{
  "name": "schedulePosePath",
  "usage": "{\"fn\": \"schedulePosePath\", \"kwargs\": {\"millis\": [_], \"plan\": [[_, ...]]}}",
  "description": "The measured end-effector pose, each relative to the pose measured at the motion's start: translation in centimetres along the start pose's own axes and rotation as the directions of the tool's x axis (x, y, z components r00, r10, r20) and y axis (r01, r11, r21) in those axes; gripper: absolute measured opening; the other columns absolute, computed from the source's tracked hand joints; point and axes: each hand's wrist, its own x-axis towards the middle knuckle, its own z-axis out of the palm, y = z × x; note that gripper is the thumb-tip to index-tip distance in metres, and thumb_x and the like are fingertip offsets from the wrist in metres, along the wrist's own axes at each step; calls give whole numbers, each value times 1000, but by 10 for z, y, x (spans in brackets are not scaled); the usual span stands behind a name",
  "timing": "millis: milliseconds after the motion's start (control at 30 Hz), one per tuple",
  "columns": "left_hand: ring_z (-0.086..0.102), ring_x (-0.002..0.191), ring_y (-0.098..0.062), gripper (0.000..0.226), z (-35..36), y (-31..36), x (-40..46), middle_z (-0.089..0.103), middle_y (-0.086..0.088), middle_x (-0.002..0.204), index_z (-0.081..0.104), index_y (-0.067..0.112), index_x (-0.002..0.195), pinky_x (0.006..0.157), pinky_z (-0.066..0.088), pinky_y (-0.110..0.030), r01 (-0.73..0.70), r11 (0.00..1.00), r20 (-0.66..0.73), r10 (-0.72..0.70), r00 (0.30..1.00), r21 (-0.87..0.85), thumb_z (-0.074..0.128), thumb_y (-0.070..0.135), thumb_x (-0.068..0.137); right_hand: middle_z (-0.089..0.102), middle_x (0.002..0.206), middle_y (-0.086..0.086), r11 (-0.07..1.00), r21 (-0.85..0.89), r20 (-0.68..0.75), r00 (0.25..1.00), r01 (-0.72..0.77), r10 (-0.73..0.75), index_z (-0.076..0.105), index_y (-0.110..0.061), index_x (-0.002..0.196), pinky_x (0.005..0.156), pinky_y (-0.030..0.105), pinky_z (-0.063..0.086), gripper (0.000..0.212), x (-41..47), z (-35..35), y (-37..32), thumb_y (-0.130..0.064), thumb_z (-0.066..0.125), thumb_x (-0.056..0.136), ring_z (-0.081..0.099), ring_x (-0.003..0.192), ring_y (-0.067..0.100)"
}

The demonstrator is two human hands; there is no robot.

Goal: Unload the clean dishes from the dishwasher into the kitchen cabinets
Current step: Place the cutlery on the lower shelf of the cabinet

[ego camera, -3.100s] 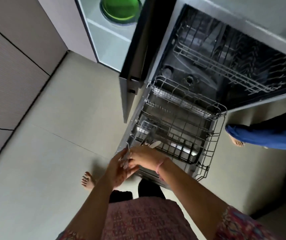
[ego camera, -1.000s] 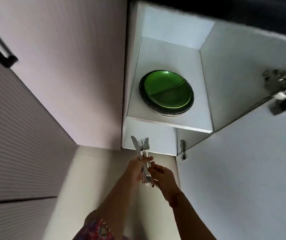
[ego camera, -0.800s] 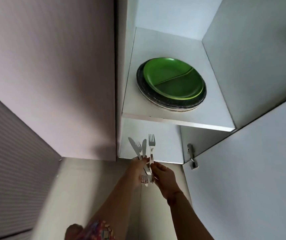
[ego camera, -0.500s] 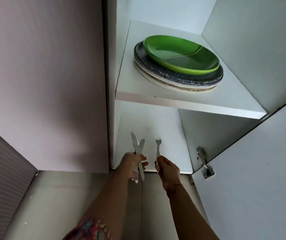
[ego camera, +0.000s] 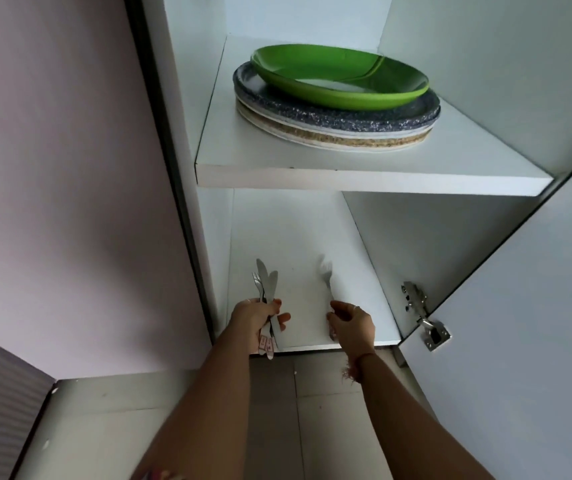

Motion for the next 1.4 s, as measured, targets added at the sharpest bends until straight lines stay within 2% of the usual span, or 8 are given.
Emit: {"fn": "schedulePosePath", "kwargs": {"millis": [100,267,367,667,800,900,1233,1400], "plan": [[61,72,-22,10,0,-1,3,61,-13,82,58,2,83,63,52,-34,-6,1000,3,6,1000,7,55,-1,92,71,105,5,993,-74,5,996,89,-89,67,-12,116,86,16,45,31,1,-4,3,-8,66,85,65,93,15],[61,70,-19,8,0,-7,8,61,-12,79,58,2,82,55,54,-33,-11,999,-6,11,1000,35,60,2,90,73,90,4,1000,-25,-74,997,2,-3,73,-15,104,78,22,50,23,5,-5,7,-20,71,82,67,83,19],[61,71,-20,4,-1,-6,9,62,-13,79,60,0,85,63,53,-36,-39,999,-8,39,999,8,62,2,88,74,95,10,998,-59,-111,993,24,-31,74,-9,102,76,18,45,22,4,5,8,-18,71,82,67,91,22],[65,70,-19,10,-5,-18,7,65,-12,83,62,-3,95,48,56,-28,-26,1000,17,26,1000,0,63,1,86,62,115,14,936,-306,-22,982,174,-190,66,-4,115,95,31,46,38,-2,1,-13,-28,68,85,58,107,25],[66,65,-18,18,-3,-13,8,66,-13,84,61,-4,103,49,54,-30,-16,1000,18,16,1000,-2,64,2,86,69,87,4,949,-200,417,898,245,-144,68,-6,98,66,21,53,41,-15,-1,-47,-44,67,83,63,73,10],[67,70,-18,17,-2,-9,7,68,-12,87,62,0,102,55,54,-33,11,1000,28,-11,1000,-21,64,5,86,68,84,0,978,-207,660,744,40,109,62,-8,107,54,16,52,42,-28,4,-55,-38,73,80,66,68,7],[61,72,-23,11,0,-4,2,64,-13,82,60,0,94,75,51,-47,49,999,38,-50,998,18,49,0,95,70,86,7,947,159,536,830,-278,153,63,1,113,58,20,55,37,-31,7,-38,-17,72,83,66,70,12],[59,72,-18,15,-2,-4,1,61,-9,82,56,2,85,64,45,-37,47,998,-51,-50,997,-42,47,-6,94,70,92,16,987,-14,351,924,-158,153,61,3,113,50,17,51,39,-24,-5,-24,-18,74,82,63,62,12]]}}
